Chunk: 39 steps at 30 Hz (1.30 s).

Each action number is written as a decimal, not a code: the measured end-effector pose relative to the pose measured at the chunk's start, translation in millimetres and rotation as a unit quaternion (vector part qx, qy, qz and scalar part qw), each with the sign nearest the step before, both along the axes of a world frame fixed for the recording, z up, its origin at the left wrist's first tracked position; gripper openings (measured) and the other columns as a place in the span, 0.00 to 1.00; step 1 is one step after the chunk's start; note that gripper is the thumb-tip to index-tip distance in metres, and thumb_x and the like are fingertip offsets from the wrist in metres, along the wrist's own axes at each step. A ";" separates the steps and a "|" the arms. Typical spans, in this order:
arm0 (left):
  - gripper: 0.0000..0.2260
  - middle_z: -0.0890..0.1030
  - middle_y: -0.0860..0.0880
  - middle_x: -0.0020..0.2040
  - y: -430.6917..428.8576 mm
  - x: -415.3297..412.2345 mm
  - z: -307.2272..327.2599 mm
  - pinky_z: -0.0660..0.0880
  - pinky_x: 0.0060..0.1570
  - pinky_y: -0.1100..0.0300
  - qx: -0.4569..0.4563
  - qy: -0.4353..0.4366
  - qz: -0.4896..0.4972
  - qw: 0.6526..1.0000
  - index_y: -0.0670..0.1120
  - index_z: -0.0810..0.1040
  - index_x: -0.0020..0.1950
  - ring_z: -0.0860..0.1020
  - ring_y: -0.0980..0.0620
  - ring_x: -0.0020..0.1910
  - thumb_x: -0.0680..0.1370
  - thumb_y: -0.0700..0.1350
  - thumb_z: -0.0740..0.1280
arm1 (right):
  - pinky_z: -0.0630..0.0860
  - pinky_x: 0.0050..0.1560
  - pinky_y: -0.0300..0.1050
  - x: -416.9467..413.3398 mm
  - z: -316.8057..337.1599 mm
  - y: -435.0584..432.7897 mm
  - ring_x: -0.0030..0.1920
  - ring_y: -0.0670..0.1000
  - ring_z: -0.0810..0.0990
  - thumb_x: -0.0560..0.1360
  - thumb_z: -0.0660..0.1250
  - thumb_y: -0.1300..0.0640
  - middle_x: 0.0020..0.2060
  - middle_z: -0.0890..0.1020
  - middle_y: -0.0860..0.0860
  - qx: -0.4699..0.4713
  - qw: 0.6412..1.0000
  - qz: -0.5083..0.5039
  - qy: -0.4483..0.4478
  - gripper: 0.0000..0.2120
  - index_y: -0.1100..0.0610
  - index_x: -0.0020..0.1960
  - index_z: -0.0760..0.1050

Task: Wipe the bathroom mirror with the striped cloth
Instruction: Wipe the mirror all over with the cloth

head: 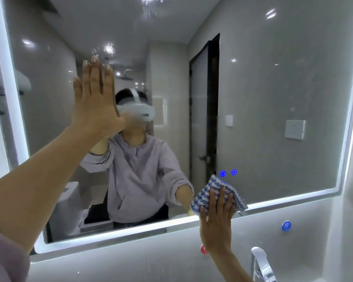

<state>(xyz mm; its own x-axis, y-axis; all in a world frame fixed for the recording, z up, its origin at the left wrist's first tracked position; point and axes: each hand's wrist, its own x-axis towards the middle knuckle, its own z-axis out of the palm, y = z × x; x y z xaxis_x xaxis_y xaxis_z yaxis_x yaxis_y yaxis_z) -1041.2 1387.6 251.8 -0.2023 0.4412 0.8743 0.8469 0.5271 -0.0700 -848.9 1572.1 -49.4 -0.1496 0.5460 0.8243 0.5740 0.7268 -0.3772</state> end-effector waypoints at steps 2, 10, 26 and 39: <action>0.48 0.35 0.40 0.77 0.3 1.2 -0.1 0.37 0.73 0.44 0.004 0.000 -0.005 1.000 0.42 0.36 0.76 0.34 0.42 0.75 0.73 0.63 0.63 | 0.49 0.71 0.61 -4.7 1.0 -4.5 0.75 0.62 0.46 0.82 0.38 0.46 0.76 0.51 0.59 -0.016 1.000 0.000 -0.002 0.26 0.54 0.78 0.41; 0.48 0.33 0.39 0.76 3.9 -3.3 -1.5 0.40 0.74 0.41 0.005 0.010 -0.007 1.000 0.42 0.34 0.75 0.34 0.40 0.75 0.73 0.64 0.62 | 0.52 0.70 0.66 -17.9 30.0 -20.8 0.75 0.64 0.49 0.82 0.42 0.46 0.77 0.43 0.53 0.053 0.996 0.046 -0.059 0.27 0.51 0.78 0.40; 0.47 0.34 0.40 0.76 8.0 -12.5 -4.0 0.40 0.74 0.43 0.036 0.025 -0.016 0.999 0.42 0.37 0.77 0.35 0.42 0.76 0.73 0.66 0.60 | 0.40 0.75 0.54 -63.1 117.4 -43.9 0.77 0.54 0.44 0.81 0.45 0.43 0.78 0.45 0.48 0.206 0.967 0.026 -0.147 0.27 0.47 0.78 0.43; 0.48 0.34 0.41 0.77 12.4 -18.9 -4.5 0.42 0.74 0.42 0.039 0.030 -0.018 0.999 0.43 0.37 0.76 0.35 0.42 0.76 0.72 0.66 0.61 | 0.45 0.75 0.61 8.8 171.6 30.0 0.76 0.55 0.43 0.78 0.42 0.44 0.76 0.47 0.53 0.063 0.996 -0.060 0.027 0.28 0.53 0.76 0.48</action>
<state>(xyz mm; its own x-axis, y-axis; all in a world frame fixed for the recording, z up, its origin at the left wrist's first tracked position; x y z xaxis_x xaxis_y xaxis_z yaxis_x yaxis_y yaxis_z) -1060.1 1400.0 247.3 -0.1345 0.3772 0.9163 0.8611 0.5021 -0.0803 -840.2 1602.1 122.2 -0.0440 0.4483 0.8928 0.6412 0.6980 -0.3189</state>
